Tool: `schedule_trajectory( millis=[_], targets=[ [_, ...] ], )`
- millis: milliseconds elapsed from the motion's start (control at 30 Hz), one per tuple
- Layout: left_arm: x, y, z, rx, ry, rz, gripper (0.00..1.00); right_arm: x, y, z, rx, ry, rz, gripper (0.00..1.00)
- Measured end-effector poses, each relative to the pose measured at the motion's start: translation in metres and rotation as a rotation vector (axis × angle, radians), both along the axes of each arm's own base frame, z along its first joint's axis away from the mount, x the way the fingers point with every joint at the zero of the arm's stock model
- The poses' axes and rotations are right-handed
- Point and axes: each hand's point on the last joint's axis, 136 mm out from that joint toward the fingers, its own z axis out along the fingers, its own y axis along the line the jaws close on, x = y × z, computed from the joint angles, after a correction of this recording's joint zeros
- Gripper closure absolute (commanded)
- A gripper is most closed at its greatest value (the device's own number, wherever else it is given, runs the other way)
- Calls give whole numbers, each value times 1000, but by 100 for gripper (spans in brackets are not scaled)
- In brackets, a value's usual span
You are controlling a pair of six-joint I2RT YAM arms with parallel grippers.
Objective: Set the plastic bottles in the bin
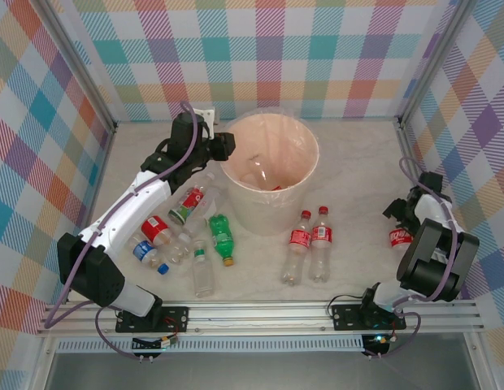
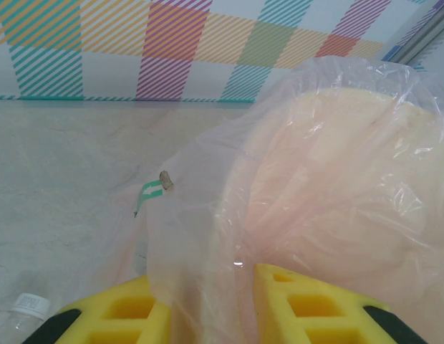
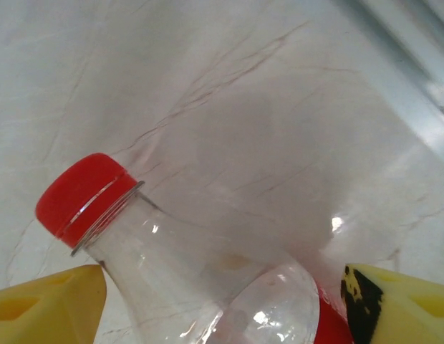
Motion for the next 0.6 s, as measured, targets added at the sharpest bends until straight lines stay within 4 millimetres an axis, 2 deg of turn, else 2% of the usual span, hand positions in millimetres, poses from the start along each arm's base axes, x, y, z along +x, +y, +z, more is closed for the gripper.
schedule_trajectory(
  millis=[133,267,600],
  targets=[
    [0,0,0,0,0,1,71,-2,20,-7,10,18,50,21],
    [0,0,0,0,0,0,71,-5,29,-12,17,36,77,19],
    [0,1,0,3,-2,4,71,0,36,-15,37,22,92,35]
  ],
)
